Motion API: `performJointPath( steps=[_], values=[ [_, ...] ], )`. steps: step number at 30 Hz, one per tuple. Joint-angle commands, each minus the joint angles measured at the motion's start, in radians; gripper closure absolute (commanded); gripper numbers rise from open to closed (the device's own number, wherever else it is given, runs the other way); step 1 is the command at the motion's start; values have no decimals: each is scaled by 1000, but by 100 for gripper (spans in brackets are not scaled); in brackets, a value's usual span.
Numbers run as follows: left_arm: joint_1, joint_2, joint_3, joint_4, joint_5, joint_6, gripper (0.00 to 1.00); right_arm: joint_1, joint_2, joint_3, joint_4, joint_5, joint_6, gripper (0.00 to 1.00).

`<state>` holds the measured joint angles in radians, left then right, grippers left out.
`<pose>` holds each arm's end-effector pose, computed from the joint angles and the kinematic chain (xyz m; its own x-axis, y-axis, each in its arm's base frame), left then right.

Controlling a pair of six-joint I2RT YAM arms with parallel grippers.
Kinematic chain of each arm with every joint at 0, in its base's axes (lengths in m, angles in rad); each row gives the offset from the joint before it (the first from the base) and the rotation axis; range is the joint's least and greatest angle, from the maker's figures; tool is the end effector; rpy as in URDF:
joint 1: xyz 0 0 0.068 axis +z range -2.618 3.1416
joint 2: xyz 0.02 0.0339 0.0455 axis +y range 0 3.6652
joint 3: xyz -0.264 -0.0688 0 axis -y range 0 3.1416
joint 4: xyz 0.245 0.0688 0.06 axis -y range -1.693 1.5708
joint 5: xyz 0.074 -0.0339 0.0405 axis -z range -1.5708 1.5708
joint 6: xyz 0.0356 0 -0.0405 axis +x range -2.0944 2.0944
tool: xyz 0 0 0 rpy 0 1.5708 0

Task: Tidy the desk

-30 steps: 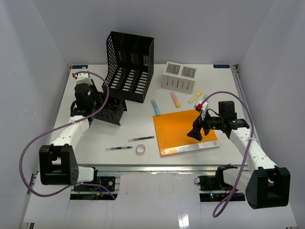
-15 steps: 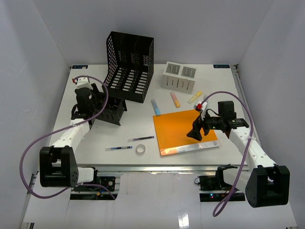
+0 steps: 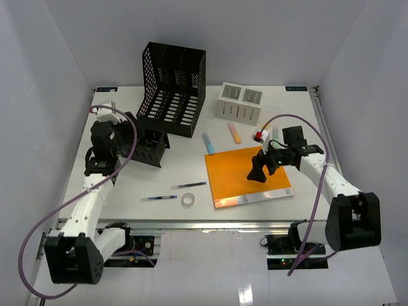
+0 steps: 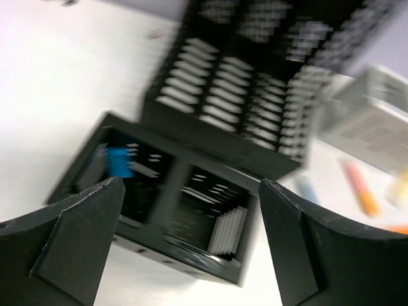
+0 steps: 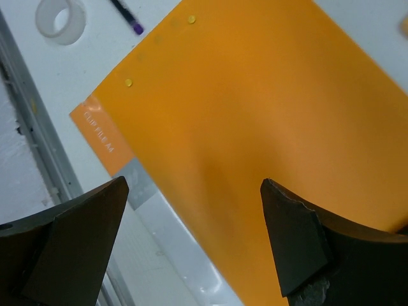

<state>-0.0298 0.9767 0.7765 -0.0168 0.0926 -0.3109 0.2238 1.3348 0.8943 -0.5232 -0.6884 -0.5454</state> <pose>0.2309 -0.0102 0.3188 -0.2416 -0.2975 -0.9236 0.0483 0.9470 -0.3177 0.2518 0.0805 0.2366 -0.4124 -0.5047 -0.7584 -0.8641 0.4804 0.1501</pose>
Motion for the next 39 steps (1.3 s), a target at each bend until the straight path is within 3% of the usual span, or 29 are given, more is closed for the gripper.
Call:
performJointPath(
  steps=[1, 8, 12, 25, 32, 39],
  values=[
    [-4, -138, -45, -57, 369, -97, 2, 119, 158, 249, 19, 213, 142, 7],
    [-4, -232, -100, -117, 564, -147, 2, 223, 492, 581, -16, 365, 283, 4],
    [-4, -271, -158, -117, 584, -179, 2, 209, 546, 654, -15, 466, 297, 5],
    [-4, -335, -378, 46, 702, -473, 2, -130, 264, 277, -54, 359, 166, 0],
    [-5, -359, -447, 112, 723, -557, 2, -190, 209, 156, -42, 418, 148, 11],
    [-5, -355, -456, 122, 753, -598, 2, -198, 247, 156, 6, 447, 165, 14]
  ],
)
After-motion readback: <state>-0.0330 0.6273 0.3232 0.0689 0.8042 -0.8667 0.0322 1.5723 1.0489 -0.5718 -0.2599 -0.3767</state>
